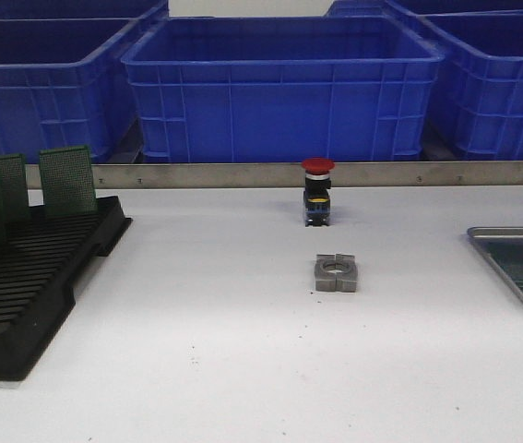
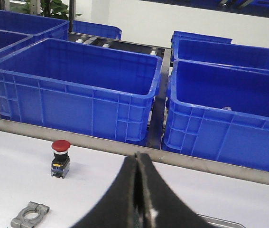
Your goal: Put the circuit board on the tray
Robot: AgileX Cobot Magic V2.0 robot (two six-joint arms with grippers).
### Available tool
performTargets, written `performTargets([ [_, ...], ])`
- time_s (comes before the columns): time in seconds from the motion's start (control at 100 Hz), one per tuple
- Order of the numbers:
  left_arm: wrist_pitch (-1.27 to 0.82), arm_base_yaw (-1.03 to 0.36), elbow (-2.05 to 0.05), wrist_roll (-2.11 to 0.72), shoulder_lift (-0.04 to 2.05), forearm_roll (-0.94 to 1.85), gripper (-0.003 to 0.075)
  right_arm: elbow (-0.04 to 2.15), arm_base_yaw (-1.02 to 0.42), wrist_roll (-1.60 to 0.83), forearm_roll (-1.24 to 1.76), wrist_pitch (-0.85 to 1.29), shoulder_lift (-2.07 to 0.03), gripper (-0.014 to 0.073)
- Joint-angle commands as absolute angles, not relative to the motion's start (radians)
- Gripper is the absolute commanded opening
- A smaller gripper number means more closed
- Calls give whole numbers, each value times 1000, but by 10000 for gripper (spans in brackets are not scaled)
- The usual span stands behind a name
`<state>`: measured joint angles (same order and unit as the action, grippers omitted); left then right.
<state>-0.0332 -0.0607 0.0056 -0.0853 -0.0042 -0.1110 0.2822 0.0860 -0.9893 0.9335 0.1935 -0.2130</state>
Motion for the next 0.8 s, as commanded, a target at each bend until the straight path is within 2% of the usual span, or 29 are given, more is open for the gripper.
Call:
performTargets([
  [0.0, 51, -56, 44, -73, -36, -110, -19, 308, 84, -996, 949, 142, -217, -68],
  [0.47, 51, -56, 44, -73, -36, -110, -19, 275, 84, -949, 913, 98, -217, -68],
  [0.59, 51, -56, 44, -73, -36, -110, -19, 262, 84, -722, 659, 87, -210, -68],
  [0.79, 51, -56, 44, -73, -36, -110, -19, 217, 83, -118, 106, 12, -165, -68],
])
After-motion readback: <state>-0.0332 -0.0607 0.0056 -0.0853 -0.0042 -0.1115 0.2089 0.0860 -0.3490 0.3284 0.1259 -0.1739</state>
